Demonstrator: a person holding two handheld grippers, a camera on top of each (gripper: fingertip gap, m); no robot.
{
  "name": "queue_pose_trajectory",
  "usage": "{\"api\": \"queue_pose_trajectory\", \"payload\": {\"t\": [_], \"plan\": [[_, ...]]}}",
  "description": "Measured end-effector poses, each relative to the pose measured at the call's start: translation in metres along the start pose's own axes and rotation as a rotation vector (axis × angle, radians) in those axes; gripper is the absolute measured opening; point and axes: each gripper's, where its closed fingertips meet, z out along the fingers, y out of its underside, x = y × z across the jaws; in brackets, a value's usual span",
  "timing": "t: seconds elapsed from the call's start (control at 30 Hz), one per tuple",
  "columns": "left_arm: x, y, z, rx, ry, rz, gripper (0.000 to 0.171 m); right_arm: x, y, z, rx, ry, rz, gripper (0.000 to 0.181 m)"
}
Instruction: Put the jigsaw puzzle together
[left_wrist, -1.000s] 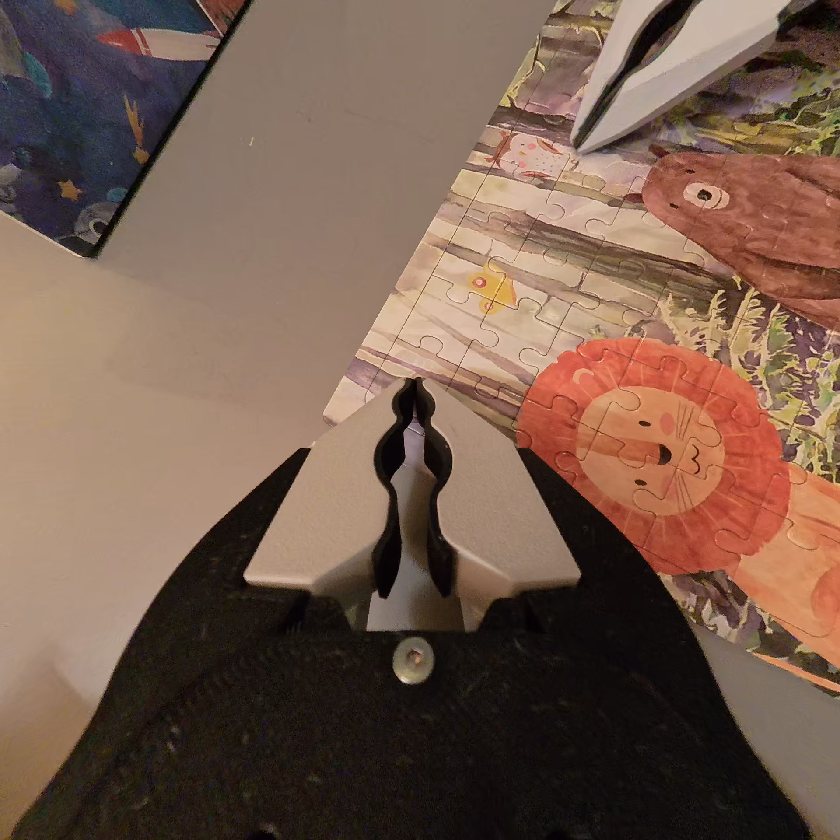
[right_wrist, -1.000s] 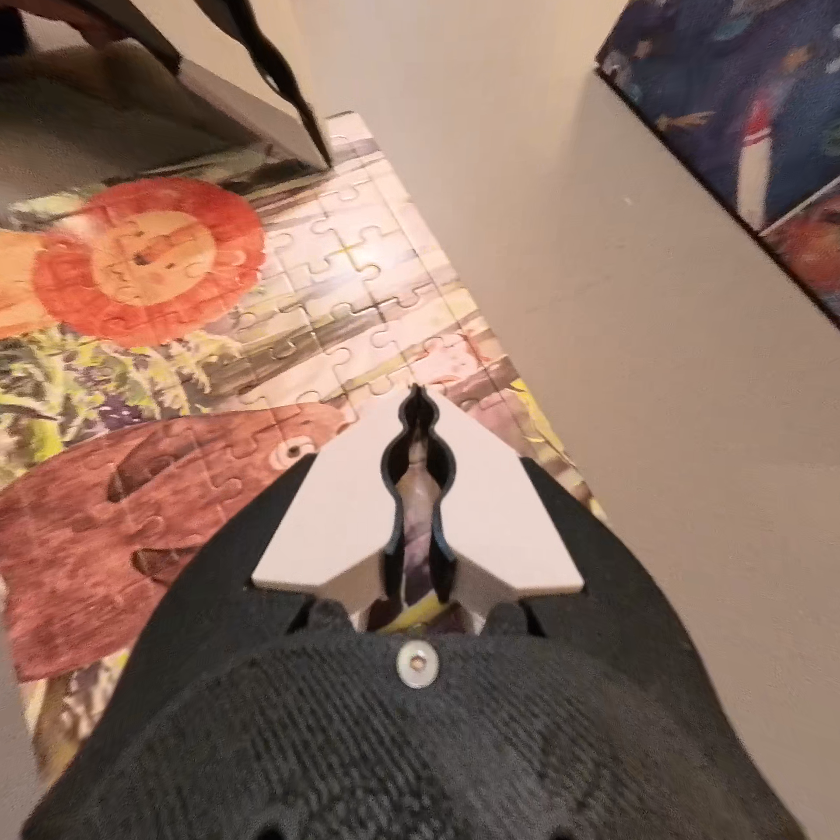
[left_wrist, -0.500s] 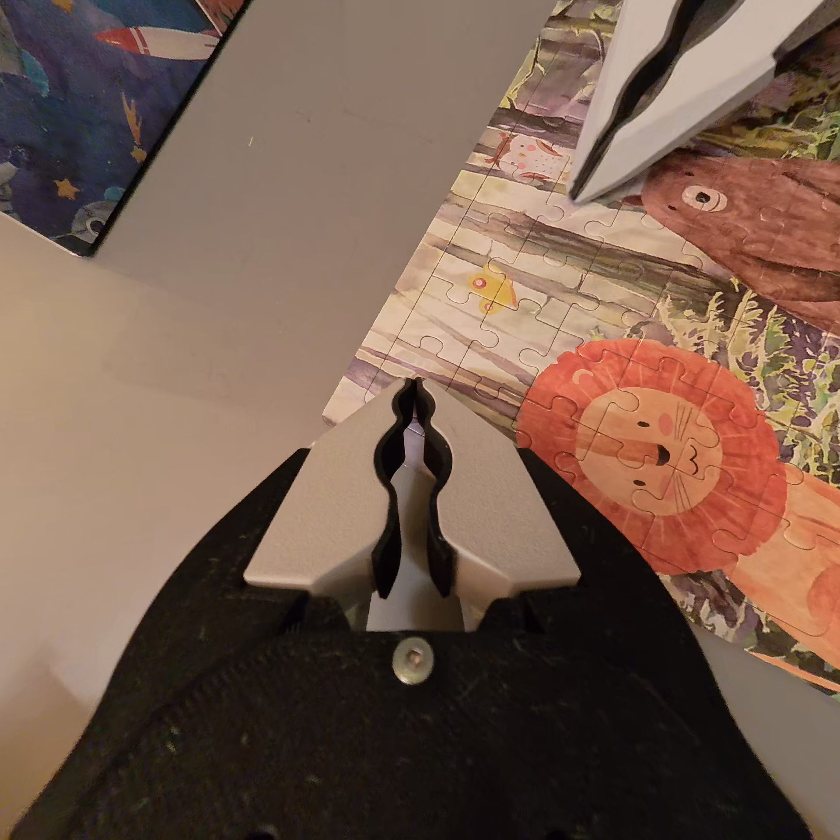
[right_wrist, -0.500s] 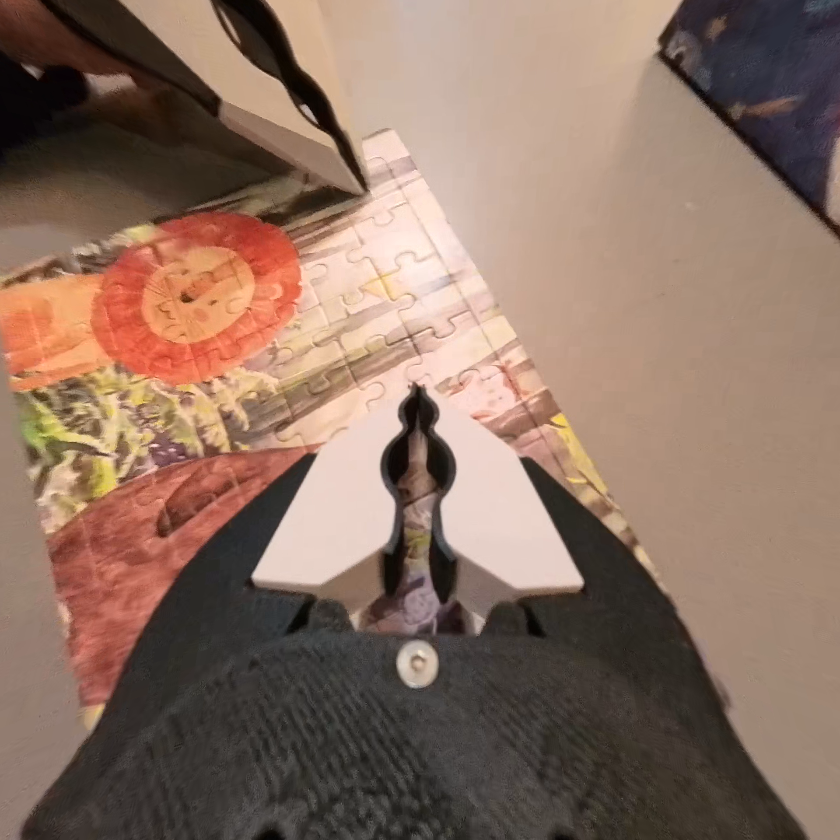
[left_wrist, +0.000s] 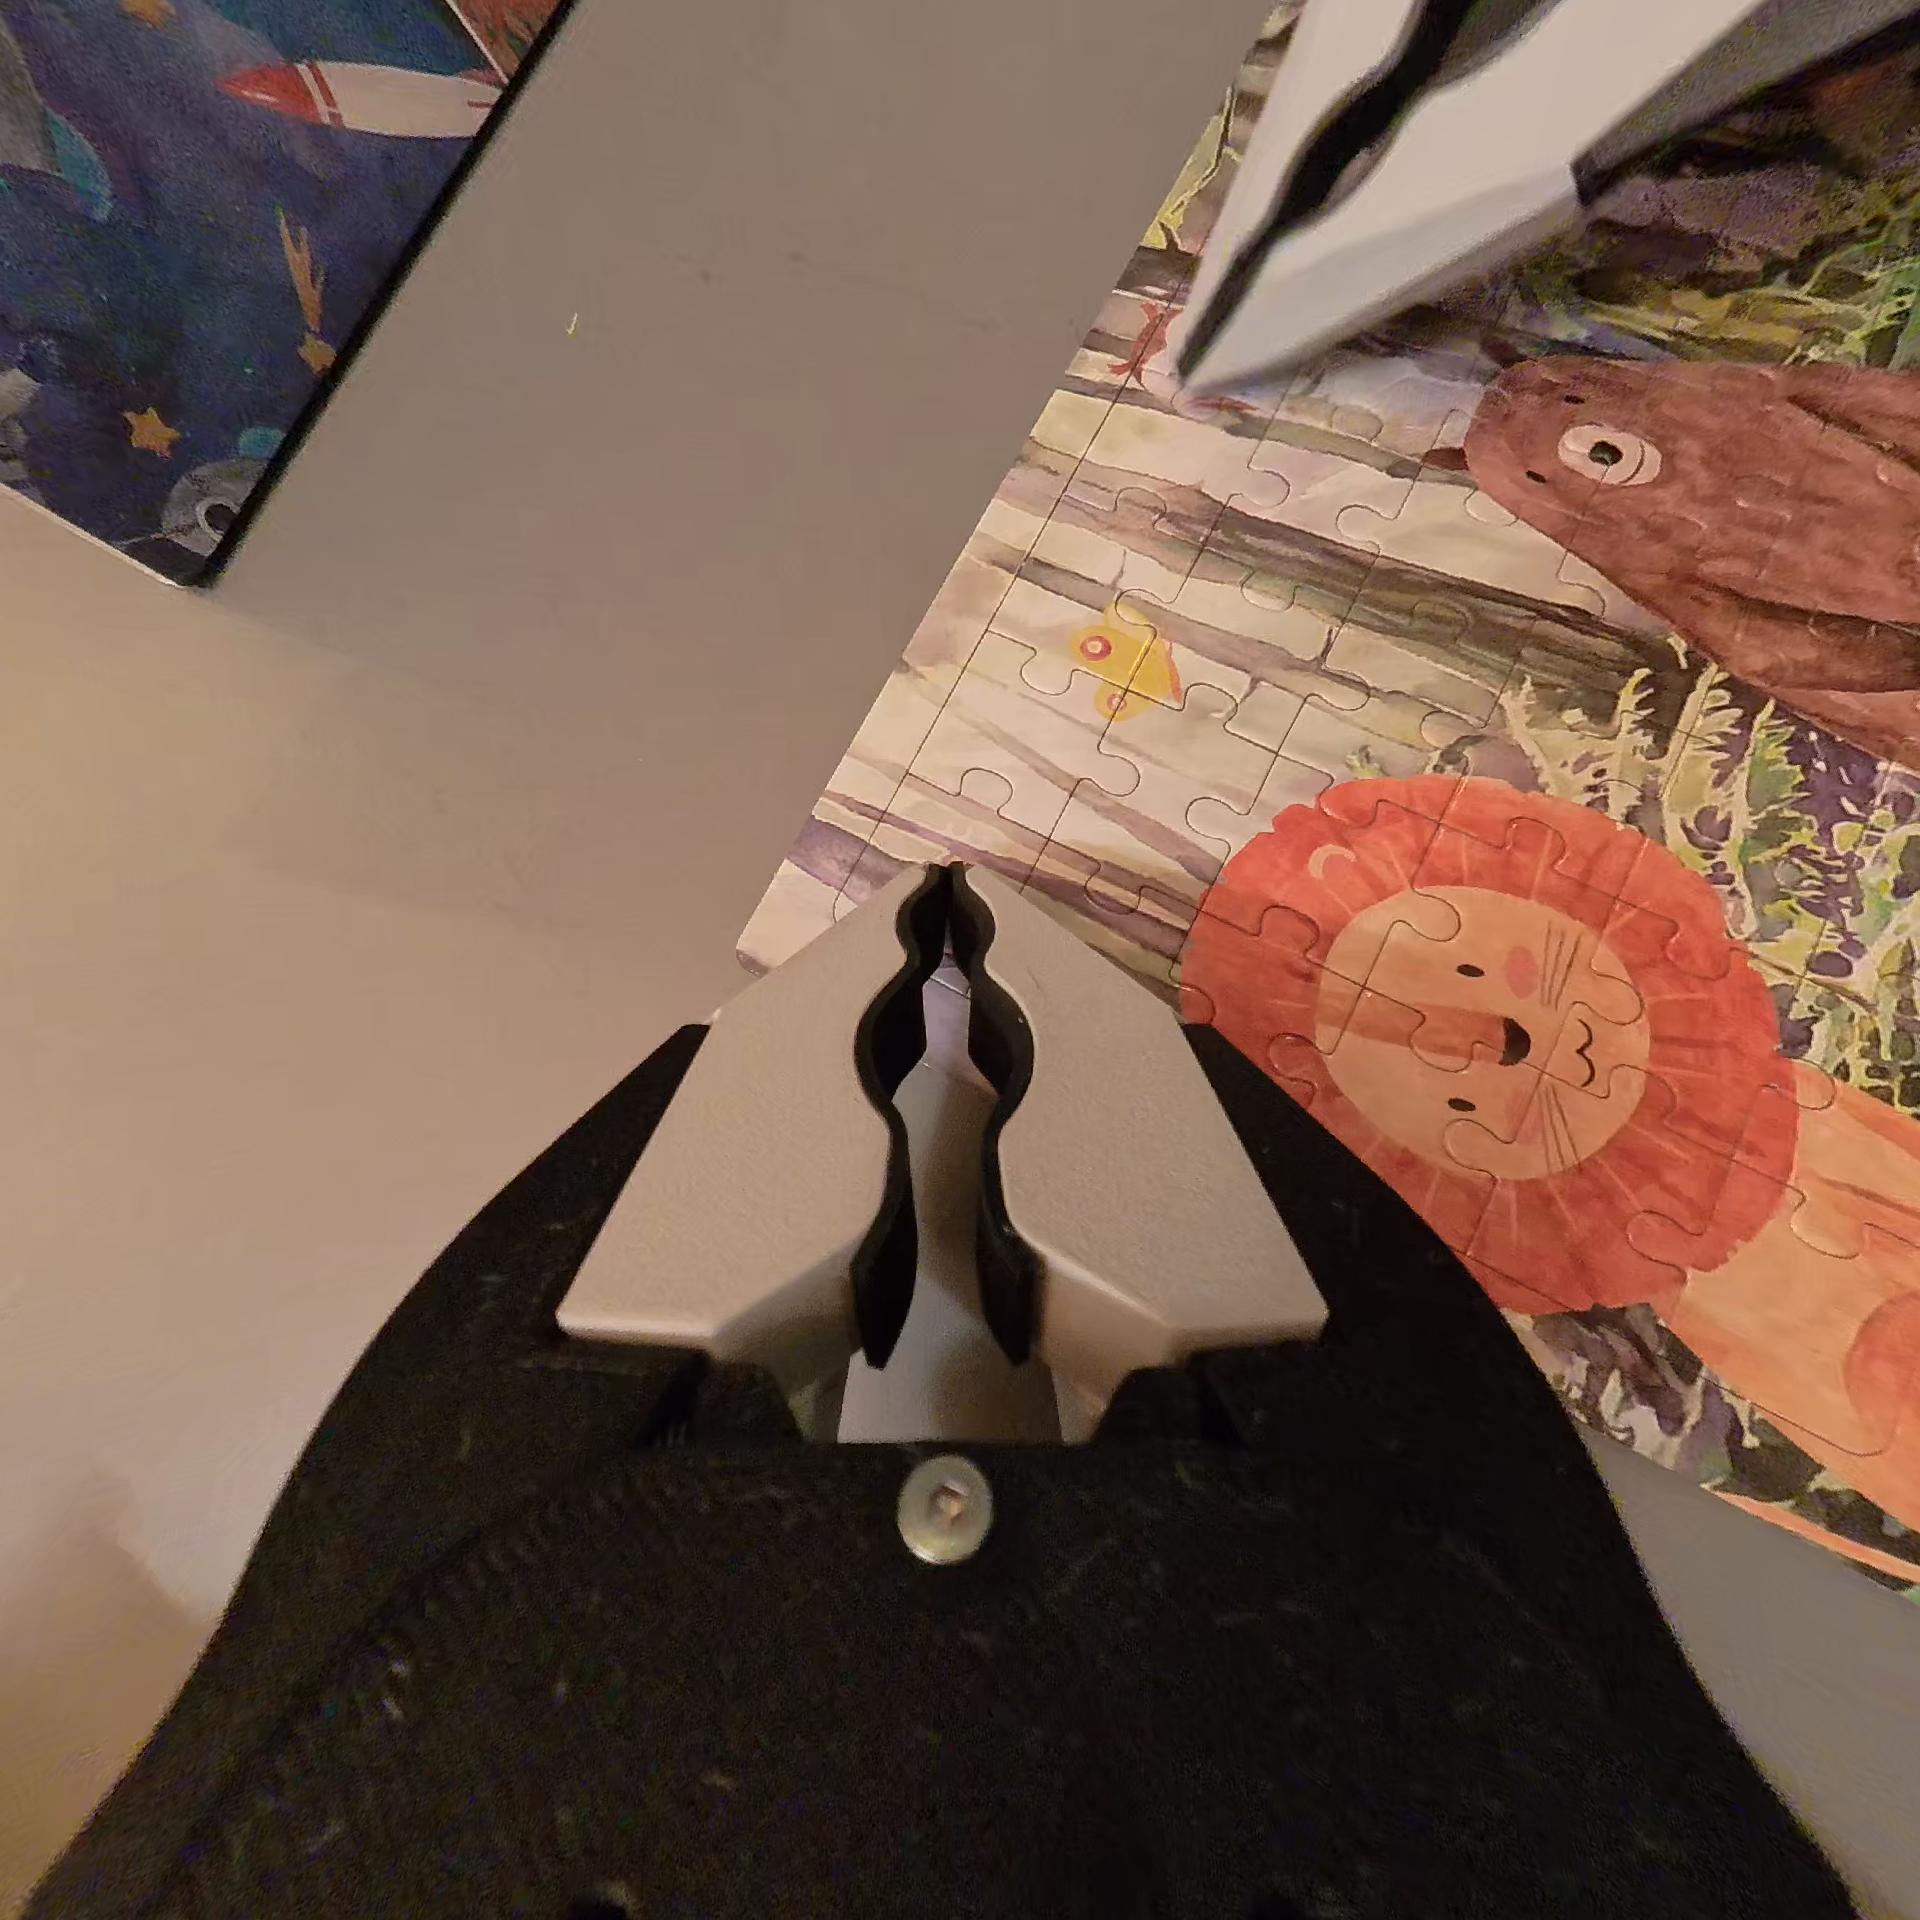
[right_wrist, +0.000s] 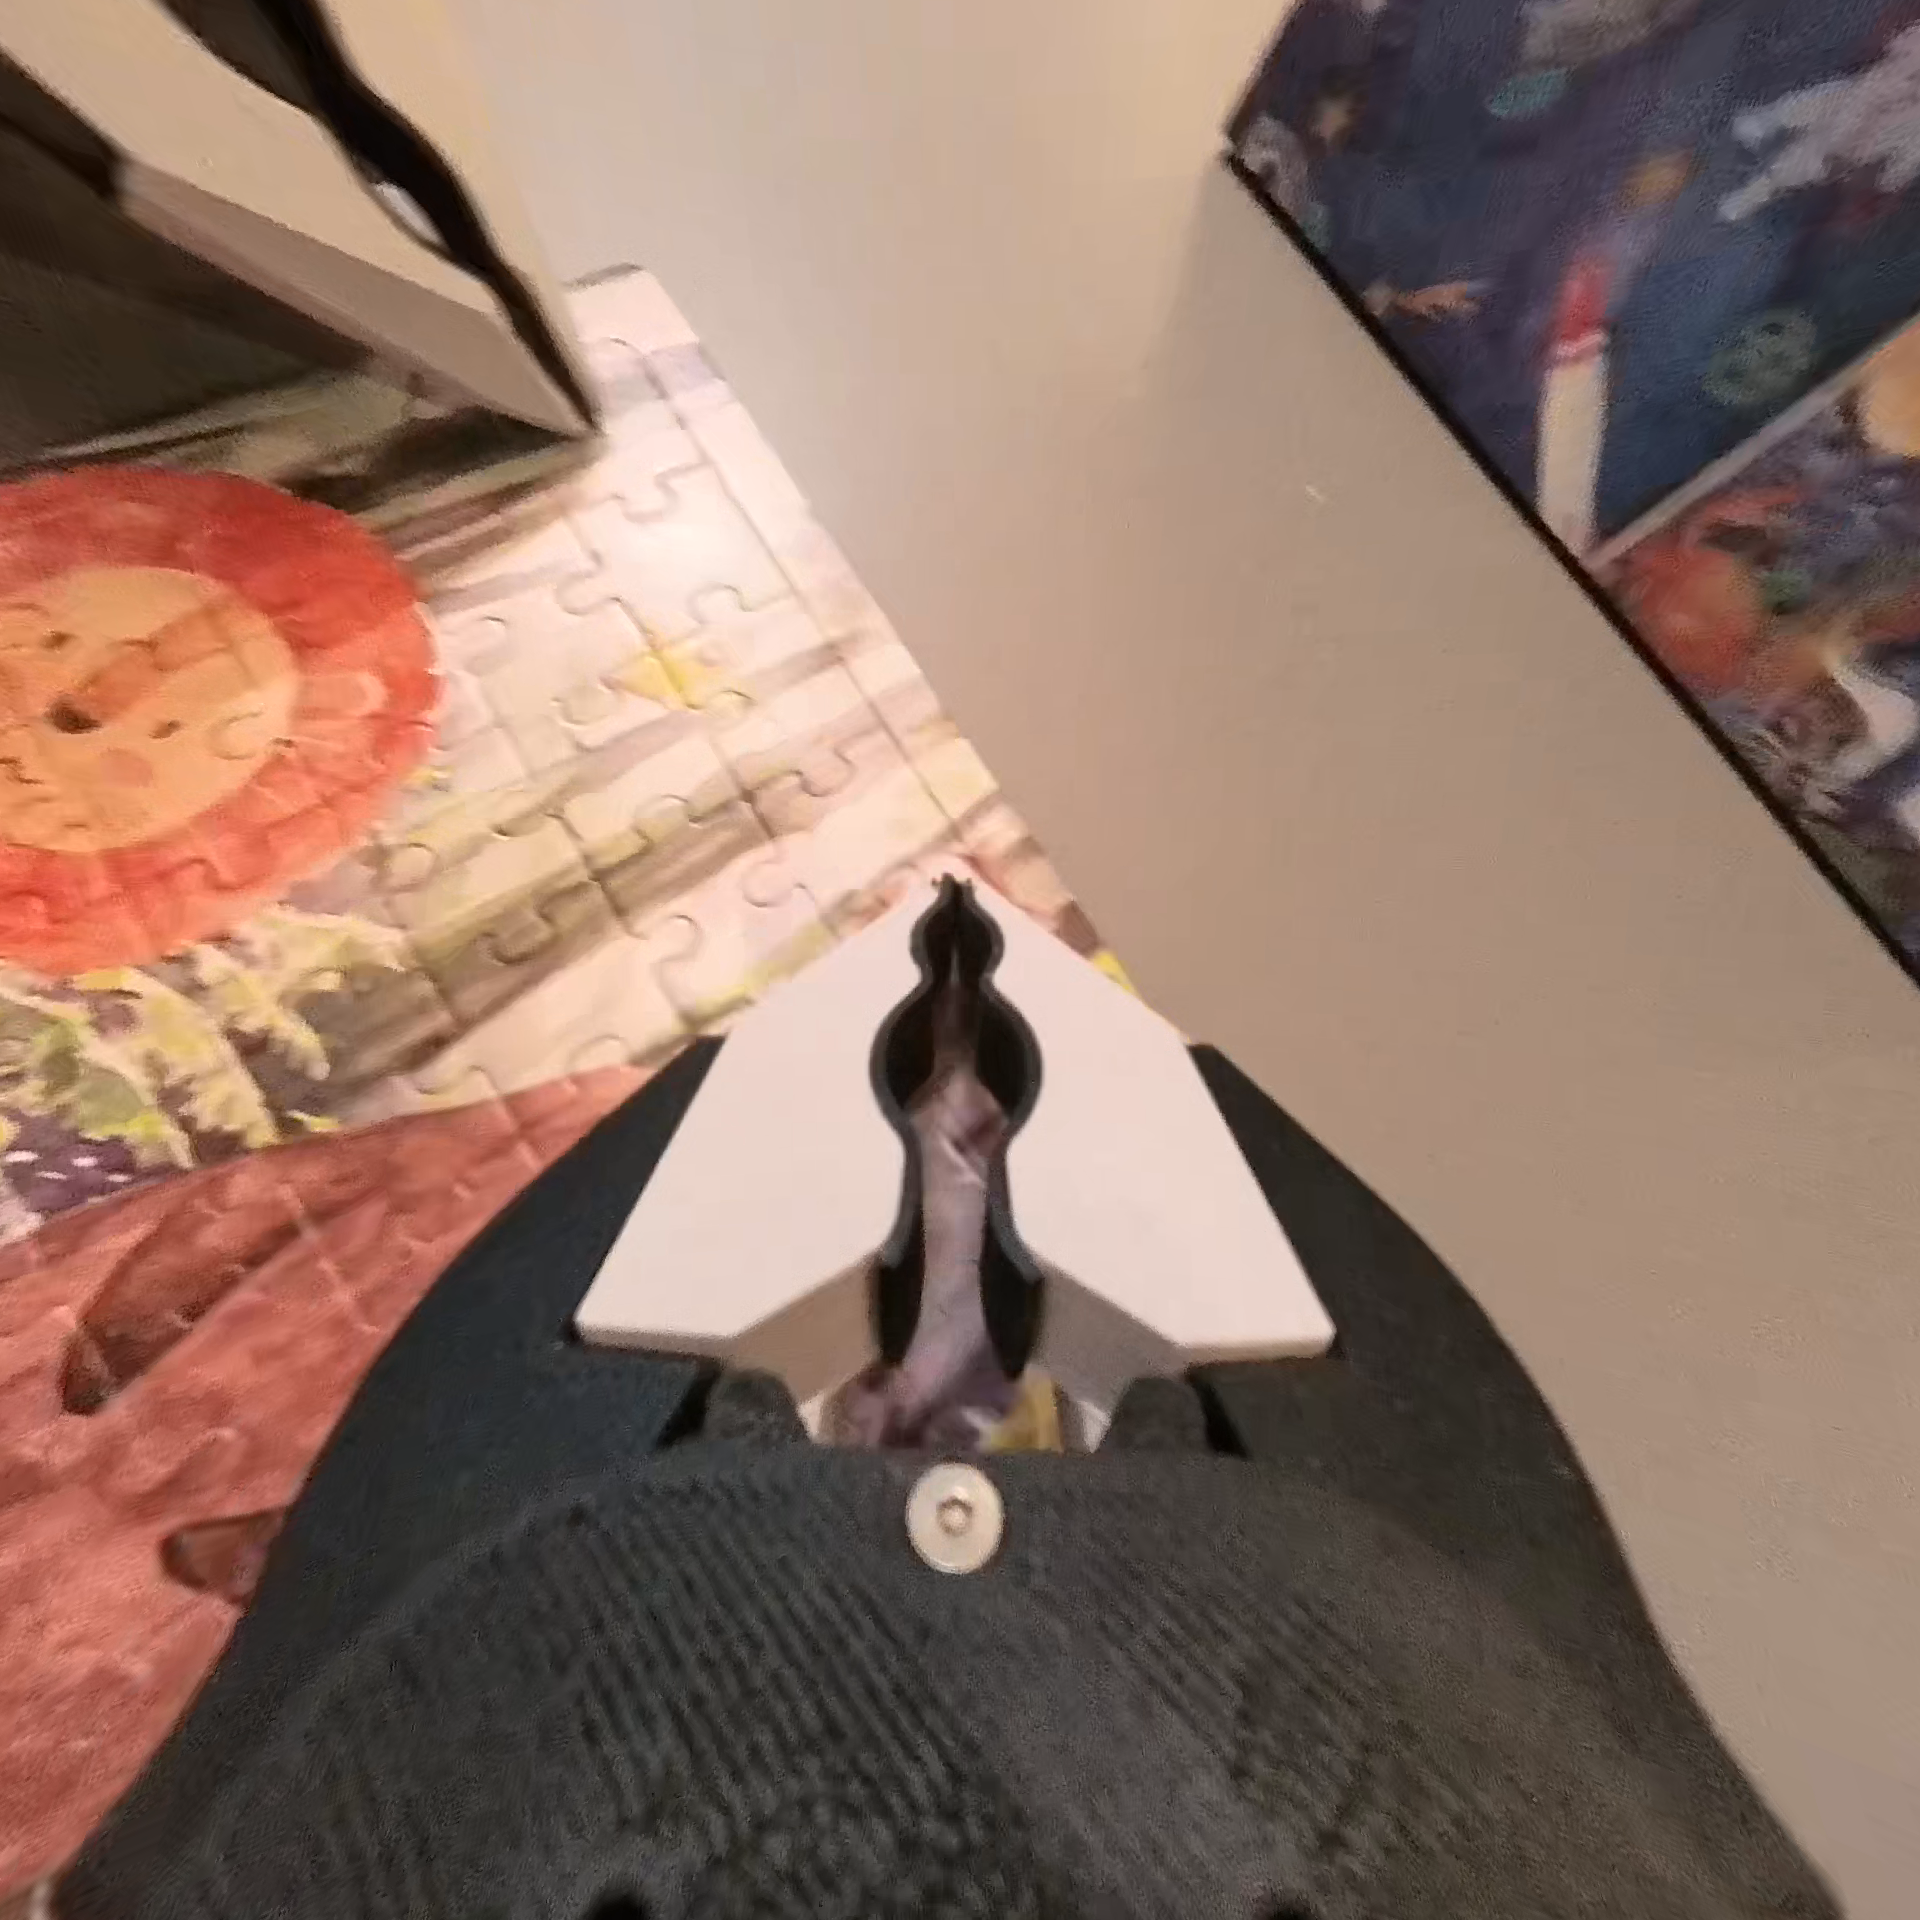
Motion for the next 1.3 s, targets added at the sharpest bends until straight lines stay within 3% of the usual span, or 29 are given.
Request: {"api": "queue_pose_trajectory", "payload": {"t": [0.13,0.23,0.3,0.4,0.43,0.5,0.6,0.7,0.77,0.87,0.9,0.97,1.07,1.13,1.2,1.3], "plan": [[0.000,0.000,0.000,0.001,0.000,0.000,0.000,0.044,0.026,-0.014,-0.044,0.071,0.141,0.000],[0.000,0.000,0.000,0.001,0.001,-0.002,0.000,0.050,0.035,-0.020,-0.043,0.020,0.223,0.000],[0.000,0.000,0.000,0.004,0.005,-0.004,0.000,0.025,0.025,-0.017,-0.003,-0.094,0.202,0.000],[0.000,0.000,0.000,0.006,0.014,-0.010,0.000,-0.041,0.005,-0.013,0.047,-0.352,0.063,0.000],[0.000,0.000,0.000,0.007,0.016,-0.012,0.000,-0.050,0.003,-0.013,0.046,-0.365,0.018,0.000],[0.000,0.000,0.000,0.008,0.016,-0.012,0.000,-0.026,0.007,-0.011,0.025,-0.223,-0.004,0.000],[0.000,0.001,0.000,0.009,0.017,-0.012,0.000,0.036,0.031,-0.020,-0.036,-0.004,0.120,0.000],[0.000,0.000,0.000,0.008,0.016,-0.010,0.000,0.050,0.042,-0.027,-0.022,-0.039,0.270,0.000],[0.000,0.000,0.000,0.007,0.016,-0.010,0.000,0.037,0.036,-0.025,-0.005,-0.087,0.245,0.000],[0.000,0.000,0.000,0.010,0.022,-0.016,0.000,-0.027,0.017,-0.023,0.019,-0.353,0.092,0.000],[0.000,0.000,0.000,0.011,0.023,-0.017,0.000,-0.036,0.016,-0.024,0.015,-0.378,0.046,0.000],[0.000,0.000,0.000,0.011,0.022,-0.018,0.000,-0.012,0.023,-0.024,0.003,-0.262,0.031,0.000],[0.000,0.000,0.000,0.010,0.018,-0.013,0.000,0.050,0.049,-0.034,-0.061,-0.050,0.153,0.000],[0.000,0.000,0.000,0.009,0.017,-0.012,0.000,0.062,0.057,-0.039,-0.053,-0.059,0.234,0.000],[0.000,0.000,0.000,0.008,0.018,-0.012,0.000,0.047,0.051,-0.038,-0.024,-0.151,0.243,0.000],[0.000,0.000,0.001,0.011,0.021,-0.015,0.000,-0.007,0.035,-0.035,0.006,-0.357,0.071,0.000]]}}
